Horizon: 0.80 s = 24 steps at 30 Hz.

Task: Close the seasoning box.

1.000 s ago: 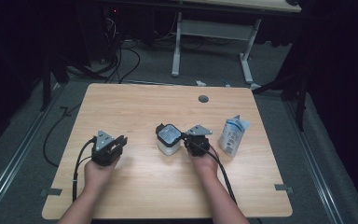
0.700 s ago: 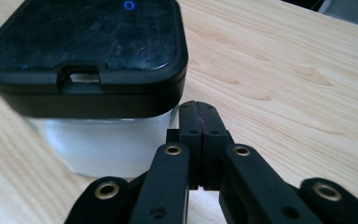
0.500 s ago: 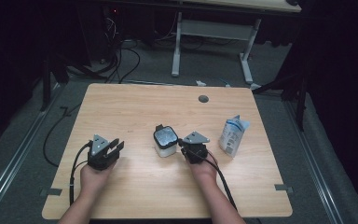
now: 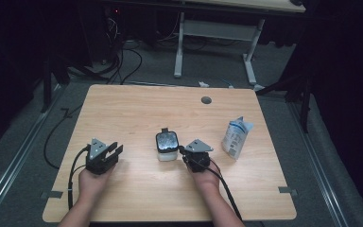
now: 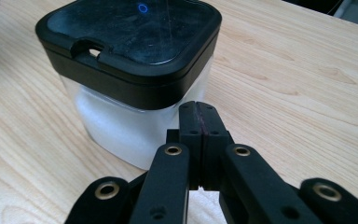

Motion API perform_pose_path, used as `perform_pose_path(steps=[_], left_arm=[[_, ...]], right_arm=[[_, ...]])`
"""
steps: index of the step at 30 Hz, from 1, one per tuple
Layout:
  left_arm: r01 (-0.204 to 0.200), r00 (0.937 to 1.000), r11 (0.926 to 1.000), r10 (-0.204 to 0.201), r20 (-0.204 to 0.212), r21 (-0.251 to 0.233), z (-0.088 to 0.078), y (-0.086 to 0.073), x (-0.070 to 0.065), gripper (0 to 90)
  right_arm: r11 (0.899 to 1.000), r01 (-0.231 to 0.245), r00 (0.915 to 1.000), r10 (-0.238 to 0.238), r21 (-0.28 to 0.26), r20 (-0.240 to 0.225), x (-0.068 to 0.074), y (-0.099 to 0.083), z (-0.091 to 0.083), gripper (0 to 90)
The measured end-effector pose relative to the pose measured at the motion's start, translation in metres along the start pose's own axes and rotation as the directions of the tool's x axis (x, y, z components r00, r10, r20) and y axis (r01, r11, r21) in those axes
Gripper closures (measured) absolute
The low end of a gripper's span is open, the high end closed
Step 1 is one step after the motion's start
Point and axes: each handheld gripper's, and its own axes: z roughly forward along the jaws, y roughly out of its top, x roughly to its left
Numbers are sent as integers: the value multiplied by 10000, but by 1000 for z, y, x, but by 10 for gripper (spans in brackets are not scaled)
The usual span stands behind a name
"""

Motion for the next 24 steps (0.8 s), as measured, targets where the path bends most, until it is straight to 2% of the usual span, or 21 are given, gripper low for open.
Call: perform_pose_path(steps=[13, 21, 24], left_arm=[[27, 10000, 10000, -27, 8, 20, 0, -1, 1, 694], [28, 10000, 10000, -28, 20, 43, -1, -2, 2, 691], [14, 10000, 10000, -14, 17, 52, -3, -3, 2, 683]], right_arm=[[9999, -15, 9999, 13, -152, -155, 7, -3, -5, 900], [9999, 16, 10000, -18, -140, -95, 6, -4, -6, 887], [9999, -127, 9999, 126, -40, -61, 2, -7, -8, 870]])
